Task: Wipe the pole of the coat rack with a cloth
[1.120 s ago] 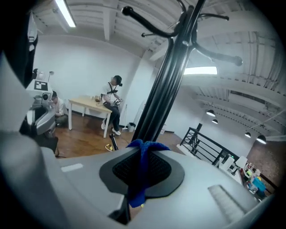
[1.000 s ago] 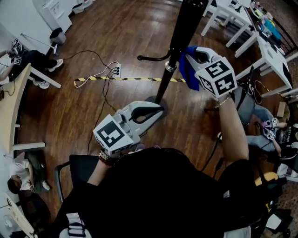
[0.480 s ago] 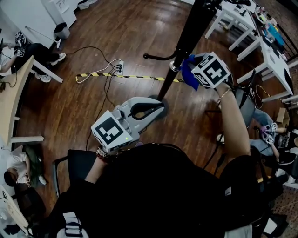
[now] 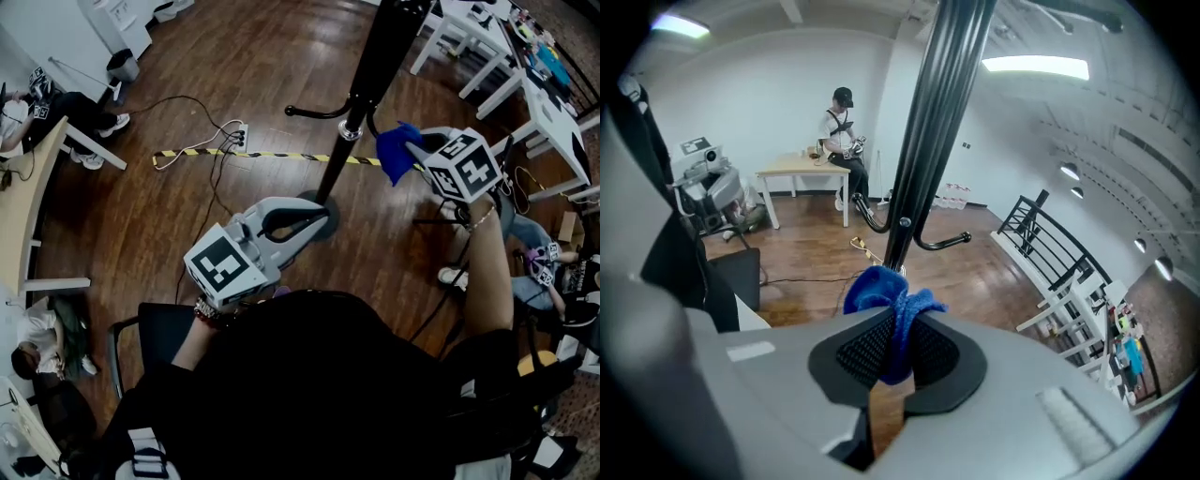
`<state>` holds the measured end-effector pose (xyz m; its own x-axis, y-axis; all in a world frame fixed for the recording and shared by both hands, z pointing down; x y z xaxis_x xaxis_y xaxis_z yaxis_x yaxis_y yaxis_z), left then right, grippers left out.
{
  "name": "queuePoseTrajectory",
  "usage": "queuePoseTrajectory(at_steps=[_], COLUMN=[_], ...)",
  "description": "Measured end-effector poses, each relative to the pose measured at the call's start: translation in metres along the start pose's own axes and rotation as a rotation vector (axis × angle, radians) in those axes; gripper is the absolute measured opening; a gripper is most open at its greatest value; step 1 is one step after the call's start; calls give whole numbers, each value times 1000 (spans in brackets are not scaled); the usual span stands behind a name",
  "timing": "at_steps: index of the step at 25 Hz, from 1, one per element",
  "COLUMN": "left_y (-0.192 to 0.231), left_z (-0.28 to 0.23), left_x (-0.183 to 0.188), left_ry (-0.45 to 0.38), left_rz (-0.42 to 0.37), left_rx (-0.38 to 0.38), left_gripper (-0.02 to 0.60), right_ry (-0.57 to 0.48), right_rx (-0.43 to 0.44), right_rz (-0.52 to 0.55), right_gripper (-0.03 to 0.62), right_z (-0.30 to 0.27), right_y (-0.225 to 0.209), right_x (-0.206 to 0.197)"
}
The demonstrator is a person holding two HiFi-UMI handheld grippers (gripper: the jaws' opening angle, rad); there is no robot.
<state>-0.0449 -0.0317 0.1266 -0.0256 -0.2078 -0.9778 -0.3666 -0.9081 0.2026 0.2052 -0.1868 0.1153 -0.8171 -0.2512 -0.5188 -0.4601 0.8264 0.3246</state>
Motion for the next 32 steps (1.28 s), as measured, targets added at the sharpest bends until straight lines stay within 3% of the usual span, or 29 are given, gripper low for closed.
queuePoseTrajectory(at_steps=[3, 5, 7, 9, 12, 14, 19, 24, 32], left_y=[-5, -8, -9, -10, -12, -13, -20, -20, -9], left_z=[-1, 0, 1, 3, 8, 13, 36, 66, 92], left_x=[-1, 0, 0, 2, 6, 8, 11, 5, 1], left_ry=[12, 11, 5, -1, -14, -22, -30, -52, -68], left_rz=[-9, -8, -10, -22, -44, -56, -51, -10, 10], left_rx=[-4, -9, -16, -20, -18, -16, 32, 102, 128], left_gripper=[6, 6, 6, 6, 6, 6, 6, 6, 6], right_ry=[8, -51, -203, -426, -730, -792, -725, -602, -389], right_rx=[-68, -215, -394, -539, -679, -736, -855, -1033, -977], right_rz=[19, 17, 29, 81, 217, 309, 381, 436, 573], right_gripper=[23, 23, 23, 23, 23, 23, 23, 23, 23], right_z=[28, 52, 83, 114, 136, 129, 83, 54, 0], right_y=[8, 7, 8, 21, 44, 50, 40, 21, 28], right_x=[-16, -24, -22, -4, 46, 78, 143, 166, 160])
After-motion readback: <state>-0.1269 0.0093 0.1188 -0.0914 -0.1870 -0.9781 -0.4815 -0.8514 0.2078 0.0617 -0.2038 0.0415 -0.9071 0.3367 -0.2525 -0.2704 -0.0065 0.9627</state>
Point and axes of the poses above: the fingertips, and each gripper's own axes: z backward along the fingers, y to its left, x out of its top, the point moved 8 cm from there along z, backward along the fingers, and after that the axes turned 9 degrees about z, right-handed, at the moved point
